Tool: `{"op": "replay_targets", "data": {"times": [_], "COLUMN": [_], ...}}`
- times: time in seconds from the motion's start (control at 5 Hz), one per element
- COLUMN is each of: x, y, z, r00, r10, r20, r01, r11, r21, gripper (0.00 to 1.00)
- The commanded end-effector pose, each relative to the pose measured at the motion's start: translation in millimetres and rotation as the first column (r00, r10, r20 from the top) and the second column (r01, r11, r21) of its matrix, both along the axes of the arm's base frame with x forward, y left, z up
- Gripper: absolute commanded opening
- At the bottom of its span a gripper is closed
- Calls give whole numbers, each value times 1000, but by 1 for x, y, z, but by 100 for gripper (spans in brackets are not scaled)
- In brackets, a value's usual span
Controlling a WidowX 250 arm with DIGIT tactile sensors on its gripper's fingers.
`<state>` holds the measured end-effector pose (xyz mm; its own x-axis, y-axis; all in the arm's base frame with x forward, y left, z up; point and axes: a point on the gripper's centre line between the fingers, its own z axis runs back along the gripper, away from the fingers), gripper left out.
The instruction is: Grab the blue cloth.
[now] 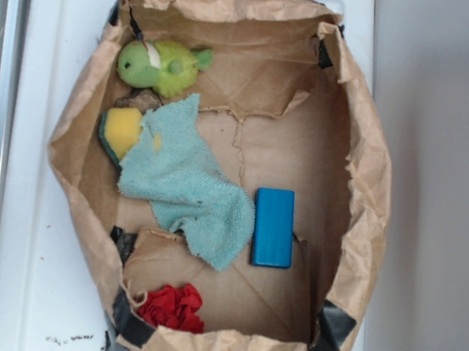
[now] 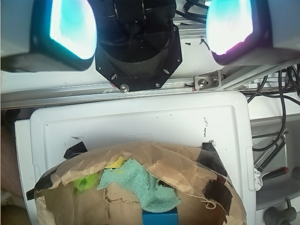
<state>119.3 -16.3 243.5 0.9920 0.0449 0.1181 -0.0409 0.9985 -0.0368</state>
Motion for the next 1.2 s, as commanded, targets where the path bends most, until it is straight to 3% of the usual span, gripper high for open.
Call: {"op": "replay_targets", "data": {"times": [0.0,0.6,1.0], "x": [0,80,116], "y": [0,22,38], "z": [0,-34,-51], "r00": [1000,992,992], "r10": [0,124,119], "r20": [0,40,32], "r01": [0,-125,-119], "r11": [1000,992,993], "r21": [0,35,-22], "gripper": [100,100,100]}}
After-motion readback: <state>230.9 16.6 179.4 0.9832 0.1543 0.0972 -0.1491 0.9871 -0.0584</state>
